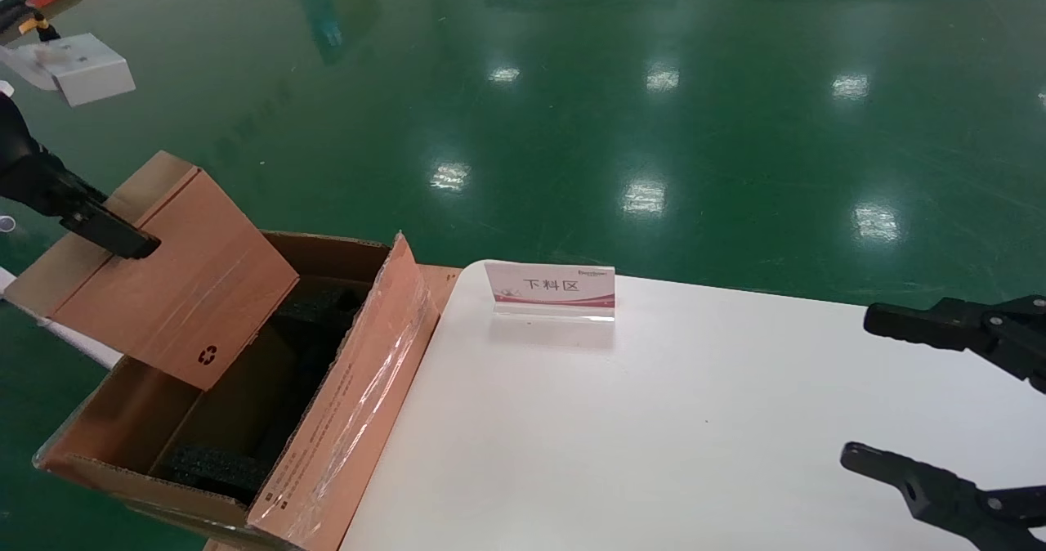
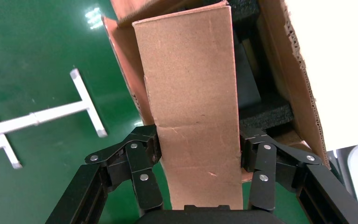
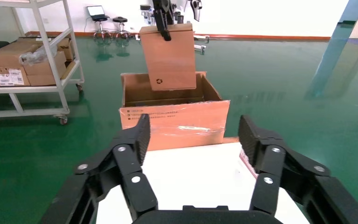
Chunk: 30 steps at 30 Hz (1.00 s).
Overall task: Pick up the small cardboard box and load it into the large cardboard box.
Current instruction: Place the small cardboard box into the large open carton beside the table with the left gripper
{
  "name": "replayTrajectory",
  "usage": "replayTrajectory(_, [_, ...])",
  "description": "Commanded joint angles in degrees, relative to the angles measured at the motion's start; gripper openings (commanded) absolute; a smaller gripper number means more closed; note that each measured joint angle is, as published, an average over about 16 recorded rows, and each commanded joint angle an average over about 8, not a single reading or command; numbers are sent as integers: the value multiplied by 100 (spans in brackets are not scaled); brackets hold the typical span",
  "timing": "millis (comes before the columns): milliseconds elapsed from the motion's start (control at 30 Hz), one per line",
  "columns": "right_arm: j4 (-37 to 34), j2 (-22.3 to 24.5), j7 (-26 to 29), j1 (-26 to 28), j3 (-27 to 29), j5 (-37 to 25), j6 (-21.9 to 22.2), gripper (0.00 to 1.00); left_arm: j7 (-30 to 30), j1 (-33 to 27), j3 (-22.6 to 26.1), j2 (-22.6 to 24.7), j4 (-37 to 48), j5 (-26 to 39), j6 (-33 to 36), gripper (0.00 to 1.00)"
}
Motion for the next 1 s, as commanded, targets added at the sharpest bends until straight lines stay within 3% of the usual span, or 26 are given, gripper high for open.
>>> replayTrajectory(33, [0,0,0,0,-1,0,0,100,-56,17,135,-18,-12,-53,-35,0])
replayTrajectory(500, [0,2,-3,1,-6,4,2,100,-539,704,333,-166,-64,-160,-552,0])
replayTrajectory(1000, [0,4,-5,2,-11,7,5,100,-563,1260,414,-159,280,-247,-825,0])
